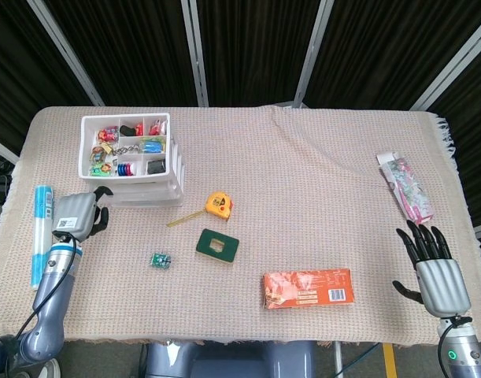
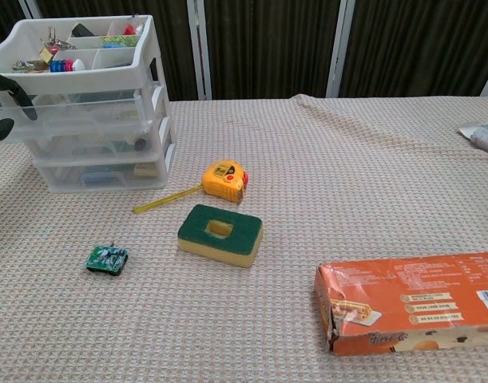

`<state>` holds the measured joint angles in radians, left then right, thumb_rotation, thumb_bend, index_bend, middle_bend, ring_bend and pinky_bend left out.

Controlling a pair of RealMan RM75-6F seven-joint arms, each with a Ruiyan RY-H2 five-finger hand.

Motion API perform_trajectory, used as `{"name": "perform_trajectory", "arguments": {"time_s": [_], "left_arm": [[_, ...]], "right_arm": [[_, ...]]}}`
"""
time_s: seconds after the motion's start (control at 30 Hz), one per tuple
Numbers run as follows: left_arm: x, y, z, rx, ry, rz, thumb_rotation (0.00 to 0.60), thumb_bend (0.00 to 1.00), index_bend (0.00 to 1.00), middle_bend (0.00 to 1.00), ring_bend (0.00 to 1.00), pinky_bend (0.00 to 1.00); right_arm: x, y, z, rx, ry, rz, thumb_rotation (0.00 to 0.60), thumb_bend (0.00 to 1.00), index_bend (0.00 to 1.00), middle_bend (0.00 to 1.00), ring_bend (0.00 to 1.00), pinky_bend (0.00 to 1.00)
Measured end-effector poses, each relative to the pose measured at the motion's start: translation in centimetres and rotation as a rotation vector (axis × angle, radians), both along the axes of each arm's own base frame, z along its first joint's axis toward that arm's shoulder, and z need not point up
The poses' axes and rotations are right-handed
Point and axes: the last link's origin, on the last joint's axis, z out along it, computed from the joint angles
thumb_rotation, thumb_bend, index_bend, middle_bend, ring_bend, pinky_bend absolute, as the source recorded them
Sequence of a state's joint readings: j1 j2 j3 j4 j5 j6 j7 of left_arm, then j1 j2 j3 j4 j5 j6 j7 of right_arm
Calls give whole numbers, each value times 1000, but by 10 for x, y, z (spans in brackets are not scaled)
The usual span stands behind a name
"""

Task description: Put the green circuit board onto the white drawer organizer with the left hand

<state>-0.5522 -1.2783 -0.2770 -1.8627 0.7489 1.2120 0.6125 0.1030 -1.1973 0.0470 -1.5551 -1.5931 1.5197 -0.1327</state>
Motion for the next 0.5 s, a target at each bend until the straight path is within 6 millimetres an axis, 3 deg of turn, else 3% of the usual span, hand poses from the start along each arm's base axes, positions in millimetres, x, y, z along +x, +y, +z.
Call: {"name": "perform_trajectory", "arguments": {"time_s": [0.5], "left_arm": [[9, -18, 6, -30, -75, -32, 600, 616, 453, 975, 917, 688]], "right_arm": [[0, 0, 0, 0, 2, 2, 600, 9, 99, 0, 0, 0]]}}
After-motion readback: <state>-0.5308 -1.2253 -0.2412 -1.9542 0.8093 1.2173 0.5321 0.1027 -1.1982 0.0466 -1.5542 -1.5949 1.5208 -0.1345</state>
